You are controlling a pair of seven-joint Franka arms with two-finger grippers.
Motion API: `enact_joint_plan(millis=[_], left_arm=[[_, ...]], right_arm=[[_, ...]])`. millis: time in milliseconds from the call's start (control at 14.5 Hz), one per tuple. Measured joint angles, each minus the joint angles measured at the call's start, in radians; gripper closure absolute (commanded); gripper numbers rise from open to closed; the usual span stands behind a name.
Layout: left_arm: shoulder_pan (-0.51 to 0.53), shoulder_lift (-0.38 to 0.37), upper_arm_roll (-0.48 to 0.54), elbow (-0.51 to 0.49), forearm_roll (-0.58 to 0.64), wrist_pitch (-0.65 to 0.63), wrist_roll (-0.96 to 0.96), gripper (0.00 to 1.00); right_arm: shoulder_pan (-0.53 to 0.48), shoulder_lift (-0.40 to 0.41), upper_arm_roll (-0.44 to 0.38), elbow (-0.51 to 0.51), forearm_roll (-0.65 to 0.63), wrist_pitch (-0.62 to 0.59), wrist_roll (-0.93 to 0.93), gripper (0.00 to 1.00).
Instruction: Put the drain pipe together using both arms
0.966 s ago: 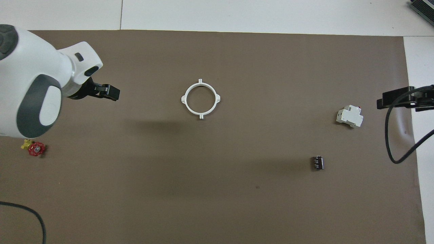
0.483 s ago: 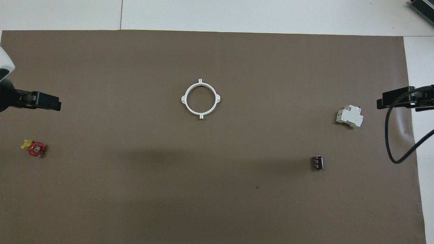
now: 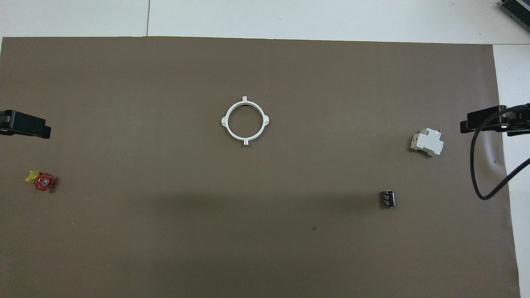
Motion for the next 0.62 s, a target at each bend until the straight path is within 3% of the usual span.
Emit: enact_joint_plan(millis=[621], left_arm=[[0.053, 0.003, -0.008, 0.002, -0.005, -0.023, 0.0, 0.0]], right_arm=[[0.0, 0.0, 0.0, 0.0, 0.0, 0.0, 0.0, 0.0]])
